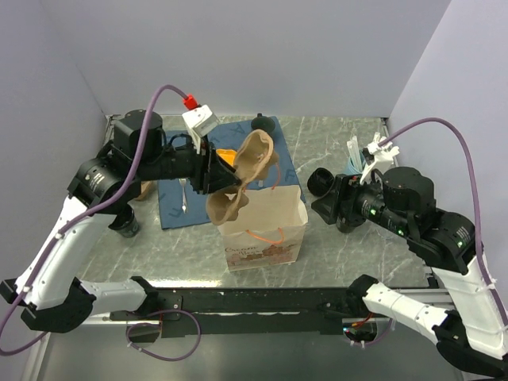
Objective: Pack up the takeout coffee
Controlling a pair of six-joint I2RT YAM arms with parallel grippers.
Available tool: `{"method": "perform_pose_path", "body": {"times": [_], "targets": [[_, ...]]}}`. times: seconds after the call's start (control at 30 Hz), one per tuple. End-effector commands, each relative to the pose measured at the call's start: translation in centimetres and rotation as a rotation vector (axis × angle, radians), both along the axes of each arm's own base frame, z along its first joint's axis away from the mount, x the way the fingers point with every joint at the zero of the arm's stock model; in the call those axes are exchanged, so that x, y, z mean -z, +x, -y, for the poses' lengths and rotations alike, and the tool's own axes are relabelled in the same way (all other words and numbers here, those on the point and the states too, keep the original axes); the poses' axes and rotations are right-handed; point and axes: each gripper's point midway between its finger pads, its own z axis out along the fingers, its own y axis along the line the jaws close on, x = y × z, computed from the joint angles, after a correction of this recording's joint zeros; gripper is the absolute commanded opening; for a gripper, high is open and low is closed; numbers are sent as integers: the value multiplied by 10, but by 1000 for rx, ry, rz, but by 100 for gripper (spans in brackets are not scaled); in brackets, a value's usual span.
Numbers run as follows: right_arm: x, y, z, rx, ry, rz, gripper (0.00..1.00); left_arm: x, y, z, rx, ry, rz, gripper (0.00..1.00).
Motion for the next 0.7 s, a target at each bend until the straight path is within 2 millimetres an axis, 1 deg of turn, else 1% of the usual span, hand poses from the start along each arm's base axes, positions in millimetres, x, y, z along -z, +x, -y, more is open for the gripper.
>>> {"method": "perform_pose_path", "body": {"times": [0.0, 0.07, 0.17, 0.27, 0.33, 0.37, 0.43, 0.47, 0.67], "targets": [[-1, 6, -1, 34, 14, -7, 83, -10, 1, 18, 85, -19, 127, 29], [-1, 5, -2, 32, 20, -6, 83, -6, 2, 23, 112, 6, 155, 29], [-1, 6, -3, 34, 24, -7, 83, -4, -1, 31, 158, 8, 204, 29], [-1, 6, -2, 39, 27, -7, 83, -5, -1, 35, 201, 6, 312, 29], [-3, 6, -1, 46, 31, -4, 83, -4, 0, 36, 204, -4, 339, 29], [-4, 5, 1, 51, 33, 0, 83, 2, -1, 35, 210, 0, 346, 29], [-5, 5, 3, 59, 33, 8, 83, 3, 1, 37, 211, -4, 369, 28], [-7, 5, 4, 65, 35, 12, 83, 11, 3, 38, 216, 10, 368, 28], [-10, 5, 8, 78, 34, 19, 83, 33, 9, 43, 249, 59, 366, 27]]}}
